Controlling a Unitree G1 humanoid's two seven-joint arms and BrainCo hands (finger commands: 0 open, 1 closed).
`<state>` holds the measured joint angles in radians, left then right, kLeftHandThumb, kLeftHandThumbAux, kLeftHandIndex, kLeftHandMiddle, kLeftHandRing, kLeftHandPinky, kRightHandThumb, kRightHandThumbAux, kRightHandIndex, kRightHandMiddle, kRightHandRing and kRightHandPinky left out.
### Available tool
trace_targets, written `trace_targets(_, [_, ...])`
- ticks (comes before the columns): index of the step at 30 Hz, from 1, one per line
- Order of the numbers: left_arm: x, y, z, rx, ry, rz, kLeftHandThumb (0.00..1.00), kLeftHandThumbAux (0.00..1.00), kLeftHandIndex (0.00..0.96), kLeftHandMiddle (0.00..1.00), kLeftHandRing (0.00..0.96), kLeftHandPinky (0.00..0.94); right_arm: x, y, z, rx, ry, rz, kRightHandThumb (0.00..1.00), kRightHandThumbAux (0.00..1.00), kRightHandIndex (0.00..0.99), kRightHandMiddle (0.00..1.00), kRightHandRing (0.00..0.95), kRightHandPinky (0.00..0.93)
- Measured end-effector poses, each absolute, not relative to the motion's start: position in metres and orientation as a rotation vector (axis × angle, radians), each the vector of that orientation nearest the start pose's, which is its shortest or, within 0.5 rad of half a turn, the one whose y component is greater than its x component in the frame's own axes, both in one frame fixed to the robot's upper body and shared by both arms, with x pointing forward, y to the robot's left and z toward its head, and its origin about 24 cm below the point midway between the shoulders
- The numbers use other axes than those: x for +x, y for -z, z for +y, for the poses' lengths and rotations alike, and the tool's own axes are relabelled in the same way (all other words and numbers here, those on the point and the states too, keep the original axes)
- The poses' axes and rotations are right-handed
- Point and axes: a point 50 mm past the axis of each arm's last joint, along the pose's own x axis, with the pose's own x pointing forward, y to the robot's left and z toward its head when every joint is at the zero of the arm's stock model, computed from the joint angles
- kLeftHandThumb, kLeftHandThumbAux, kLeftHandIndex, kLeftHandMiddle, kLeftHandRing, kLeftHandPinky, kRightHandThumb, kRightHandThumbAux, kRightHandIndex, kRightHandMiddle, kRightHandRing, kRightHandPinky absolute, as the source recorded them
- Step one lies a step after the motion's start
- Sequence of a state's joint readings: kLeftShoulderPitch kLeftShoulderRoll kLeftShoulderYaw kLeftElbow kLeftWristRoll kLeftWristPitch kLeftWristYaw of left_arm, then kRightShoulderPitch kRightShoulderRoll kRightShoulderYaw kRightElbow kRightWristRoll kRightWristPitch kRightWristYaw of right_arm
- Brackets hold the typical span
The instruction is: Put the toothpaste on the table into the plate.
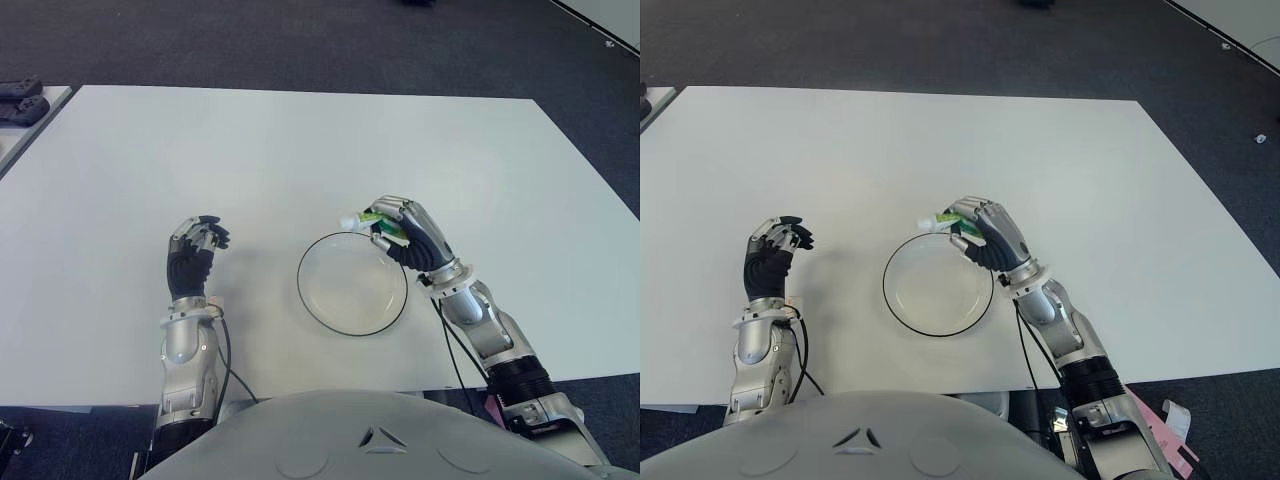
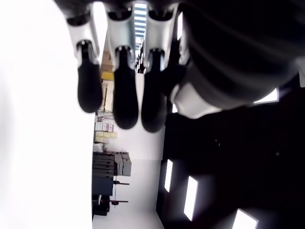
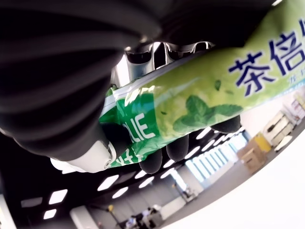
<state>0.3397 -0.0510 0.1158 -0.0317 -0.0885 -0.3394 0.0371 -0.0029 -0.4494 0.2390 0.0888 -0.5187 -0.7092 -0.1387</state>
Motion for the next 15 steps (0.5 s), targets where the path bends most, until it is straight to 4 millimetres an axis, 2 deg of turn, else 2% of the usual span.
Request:
trace_targets(10, [0.174,-0.01,0.193,-0.075,-0.283,-0.051,0.703,0.719,0.437,0.549,0.558,0.537,0.212,-0.054,-0.146,-0.901,-0.603,-0.586,0.729,0.709,0.442,0.884,0.897,0.893])
trace_targets(15, [0.173,-0.01,0.194,-0.069,-0.283,-0.049,0.705,0.719,0.438,0.549,0.551,0.526,0.203,-0.039,-0.141,-0.941,-0.681,-0.55,0.724,0.71,0.442,0.89,0.904,0.902])
